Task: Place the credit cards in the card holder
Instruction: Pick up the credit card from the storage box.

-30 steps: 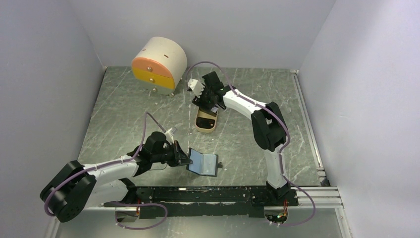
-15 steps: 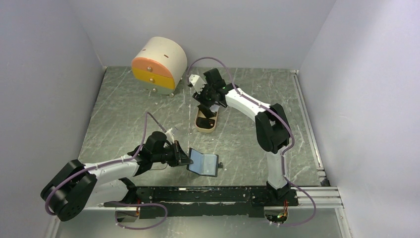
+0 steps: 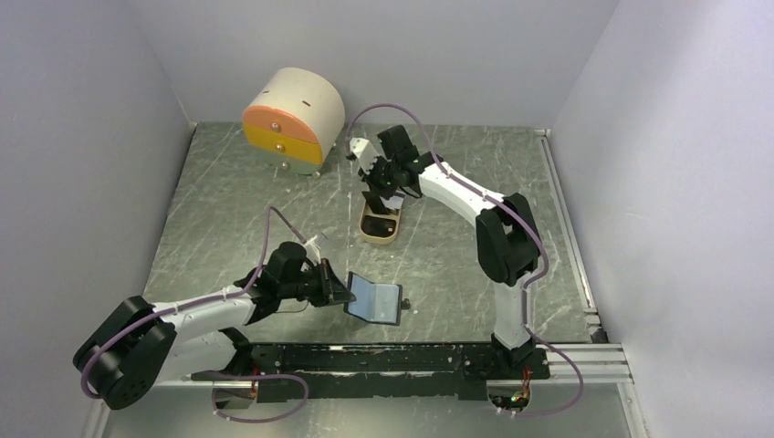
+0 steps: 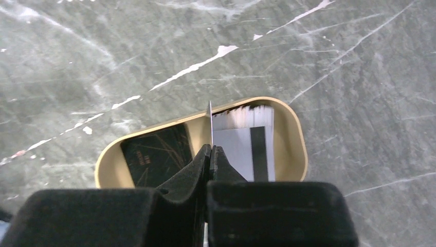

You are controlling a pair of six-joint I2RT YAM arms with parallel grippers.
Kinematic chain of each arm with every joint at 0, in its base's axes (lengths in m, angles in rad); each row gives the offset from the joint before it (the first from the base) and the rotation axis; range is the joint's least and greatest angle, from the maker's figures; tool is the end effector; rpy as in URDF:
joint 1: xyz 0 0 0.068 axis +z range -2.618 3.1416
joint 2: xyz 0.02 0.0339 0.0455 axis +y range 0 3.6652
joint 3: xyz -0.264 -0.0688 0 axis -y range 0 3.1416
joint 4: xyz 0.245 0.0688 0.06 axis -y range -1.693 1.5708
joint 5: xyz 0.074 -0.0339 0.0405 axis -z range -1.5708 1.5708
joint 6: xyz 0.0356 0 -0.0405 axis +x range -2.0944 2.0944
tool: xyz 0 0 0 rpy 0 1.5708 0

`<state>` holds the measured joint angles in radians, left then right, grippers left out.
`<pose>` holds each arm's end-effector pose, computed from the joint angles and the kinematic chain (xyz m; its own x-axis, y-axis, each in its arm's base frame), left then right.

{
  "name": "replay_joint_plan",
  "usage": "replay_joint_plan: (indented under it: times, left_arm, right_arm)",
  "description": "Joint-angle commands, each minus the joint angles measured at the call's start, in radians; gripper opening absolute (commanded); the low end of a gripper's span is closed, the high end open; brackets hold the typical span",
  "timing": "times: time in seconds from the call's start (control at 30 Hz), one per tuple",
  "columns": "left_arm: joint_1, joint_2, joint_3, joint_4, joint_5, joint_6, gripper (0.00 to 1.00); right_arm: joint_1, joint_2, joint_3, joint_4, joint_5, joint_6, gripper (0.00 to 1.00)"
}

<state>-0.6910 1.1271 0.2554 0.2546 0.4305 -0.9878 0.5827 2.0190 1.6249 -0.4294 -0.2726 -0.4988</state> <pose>0.1423 -0.1370 0.1415 -0.9479 -0.2005 -0.2474 0.0910 0.5740 -0.8138 0.3765 0.2596 0.2333 -0.2112 -0.6910 -0.6913 -0.8926 0.4246 -0.1517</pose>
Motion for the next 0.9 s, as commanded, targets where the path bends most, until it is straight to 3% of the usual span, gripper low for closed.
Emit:
replay_joint_plan:
  times: [0.0, 0.23, 0.53, 0.8, 0.87]
  left_arm:
    - [-0.006, -0.033, 0.032, -0.030, -0.028, 0.014, 0.09]
    - [-0.007, -0.033, 0.046, -0.081, -0.068, 0.007, 0.09]
    - [-0.006, -0.056, 0.023, -0.094, -0.102, -0.031, 0.09]
    - [-0.005, -0.007, -0.017, -0.064, -0.105, -0.037, 0.09]
    - [-0.005, 0.000, -0.006, -0.093, -0.113, -0.027, 0.14]
  right_arm:
    - [-0.005, -0.082, -0.028, -0.038, -0.028, 0.053, 0.00]
    - [-0.001, -0.199, -0.092, 0.002, 0.005, 0.193, 0.00]
    - [0.077, -0.349, -0.181, -0.074, 0.151, 0.545, 0.00]
    - [0.094, -0.639, -0.504, 0.102, -0.048, 0.861, 0.00]
    - [0.096, -0.684, -0.575, 0.140, -0.104, 0.913, 0.00]
